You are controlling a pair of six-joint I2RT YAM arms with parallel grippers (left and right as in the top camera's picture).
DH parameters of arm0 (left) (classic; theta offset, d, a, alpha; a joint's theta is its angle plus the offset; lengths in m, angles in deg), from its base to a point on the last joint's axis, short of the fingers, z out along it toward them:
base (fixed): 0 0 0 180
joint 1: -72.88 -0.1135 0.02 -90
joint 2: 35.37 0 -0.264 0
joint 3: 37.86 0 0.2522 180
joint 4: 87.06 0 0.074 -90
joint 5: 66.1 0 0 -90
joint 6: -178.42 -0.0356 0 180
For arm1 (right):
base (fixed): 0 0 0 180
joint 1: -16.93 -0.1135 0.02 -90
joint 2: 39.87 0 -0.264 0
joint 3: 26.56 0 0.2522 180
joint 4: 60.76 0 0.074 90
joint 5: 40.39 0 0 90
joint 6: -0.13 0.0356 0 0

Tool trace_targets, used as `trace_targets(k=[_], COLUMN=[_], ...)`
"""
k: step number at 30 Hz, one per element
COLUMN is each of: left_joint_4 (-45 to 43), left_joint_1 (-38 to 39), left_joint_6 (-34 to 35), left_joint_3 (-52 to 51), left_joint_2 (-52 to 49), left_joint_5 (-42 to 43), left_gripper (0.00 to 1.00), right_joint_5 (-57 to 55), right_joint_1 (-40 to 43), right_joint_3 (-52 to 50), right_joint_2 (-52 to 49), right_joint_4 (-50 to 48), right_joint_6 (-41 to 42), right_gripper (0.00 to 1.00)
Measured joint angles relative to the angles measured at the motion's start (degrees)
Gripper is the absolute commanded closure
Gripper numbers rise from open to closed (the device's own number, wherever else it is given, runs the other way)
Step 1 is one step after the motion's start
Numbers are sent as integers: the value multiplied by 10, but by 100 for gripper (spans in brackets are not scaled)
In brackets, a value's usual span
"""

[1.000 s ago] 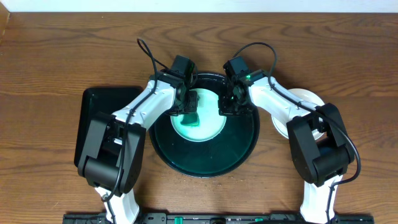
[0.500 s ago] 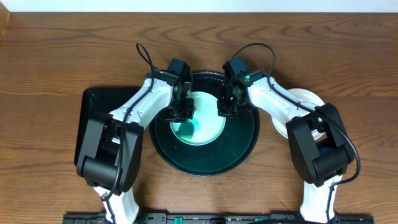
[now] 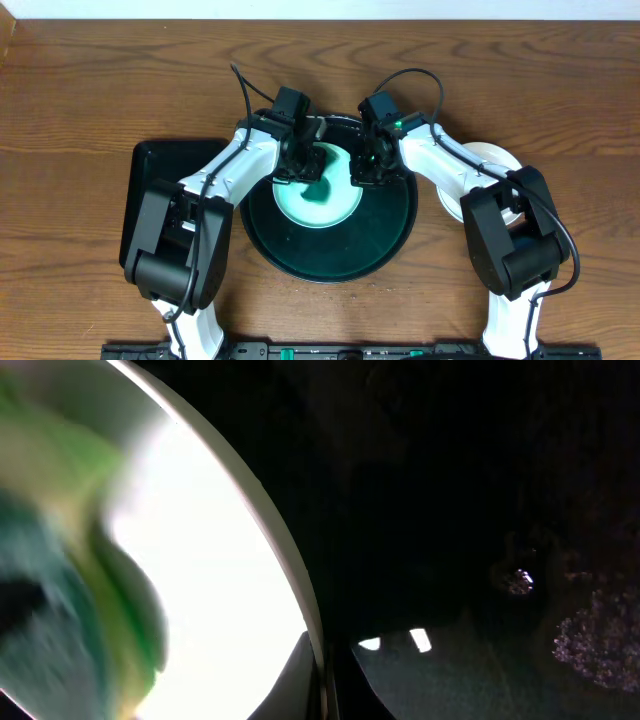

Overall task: Clean dirty plates on tray and stack at the side
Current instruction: 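Scrub the last plate with the sponge while right gripper holds it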

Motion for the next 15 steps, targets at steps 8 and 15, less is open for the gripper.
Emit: trace_targets(k=[8,15], left_joint_4=[41,98], left_joint_1=[15,14], left_joint_6=[61,57], left_joint_3=[4,8], left_joint_2=[1,3], left_joint_5=[-175,-196], left_gripper=[93,93], right_joint_5=[0,2], right_joint_1=[0,0], right_joint_3=[0,0], right_joint_2=[0,0], right_joint_4=[-1,-2], right_joint_6=[0,0], right_gripper=[99,99])
